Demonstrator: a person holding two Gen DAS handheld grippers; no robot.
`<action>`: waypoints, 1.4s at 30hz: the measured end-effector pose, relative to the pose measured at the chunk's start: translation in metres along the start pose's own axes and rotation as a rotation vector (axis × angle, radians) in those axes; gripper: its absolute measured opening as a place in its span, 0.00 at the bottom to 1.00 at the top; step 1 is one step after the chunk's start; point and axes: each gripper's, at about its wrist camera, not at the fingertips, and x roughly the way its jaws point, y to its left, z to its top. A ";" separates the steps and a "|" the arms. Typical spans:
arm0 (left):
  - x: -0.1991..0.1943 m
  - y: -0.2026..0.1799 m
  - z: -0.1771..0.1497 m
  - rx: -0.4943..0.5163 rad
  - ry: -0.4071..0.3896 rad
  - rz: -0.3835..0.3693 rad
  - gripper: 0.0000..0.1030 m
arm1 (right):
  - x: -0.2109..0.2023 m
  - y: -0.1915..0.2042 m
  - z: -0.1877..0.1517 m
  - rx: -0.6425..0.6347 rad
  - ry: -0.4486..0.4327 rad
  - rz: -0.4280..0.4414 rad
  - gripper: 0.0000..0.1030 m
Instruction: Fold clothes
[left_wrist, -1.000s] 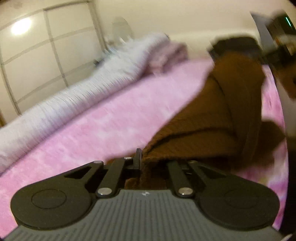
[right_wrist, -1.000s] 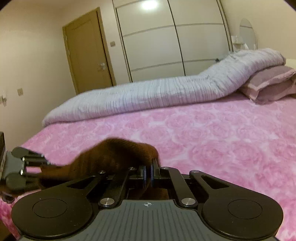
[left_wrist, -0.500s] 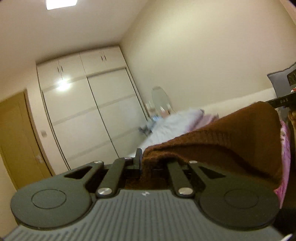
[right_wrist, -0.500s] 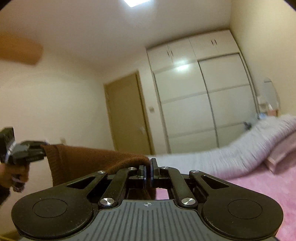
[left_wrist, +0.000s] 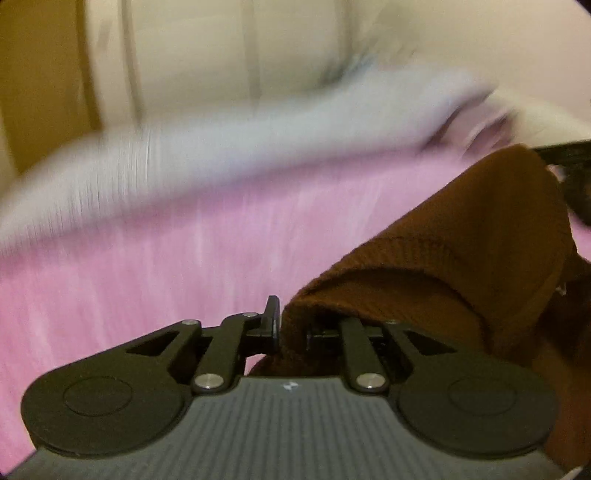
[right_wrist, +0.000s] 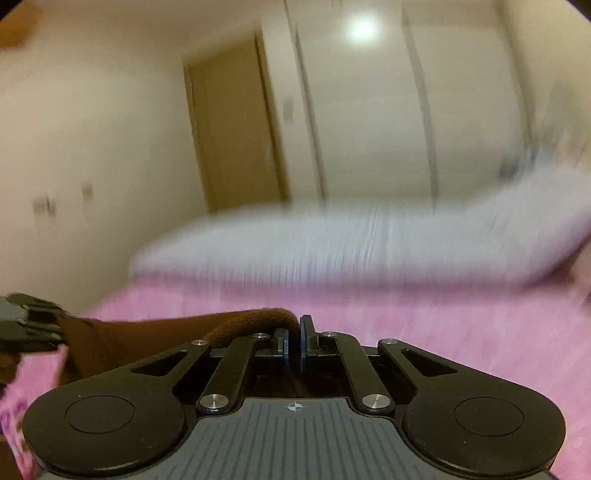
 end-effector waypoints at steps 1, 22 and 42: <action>0.031 0.009 -0.015 -0.027 0.066 0.016 0.11 | 0.031 -0.008 -0.010 -0.002 0.072 -0.032 0.10; 0.143 -0.066 0.007 0.244 0.093 -0.198 0.22 | 0.064 0.012 -0.154 -0.488 0.220 -0.047 0.55; 0.079 0.021 0.011 0.192 -0.021 0.118 0.49 | -0.030 -0.051 -0.112 -0.018 0.031 -0.198 0.46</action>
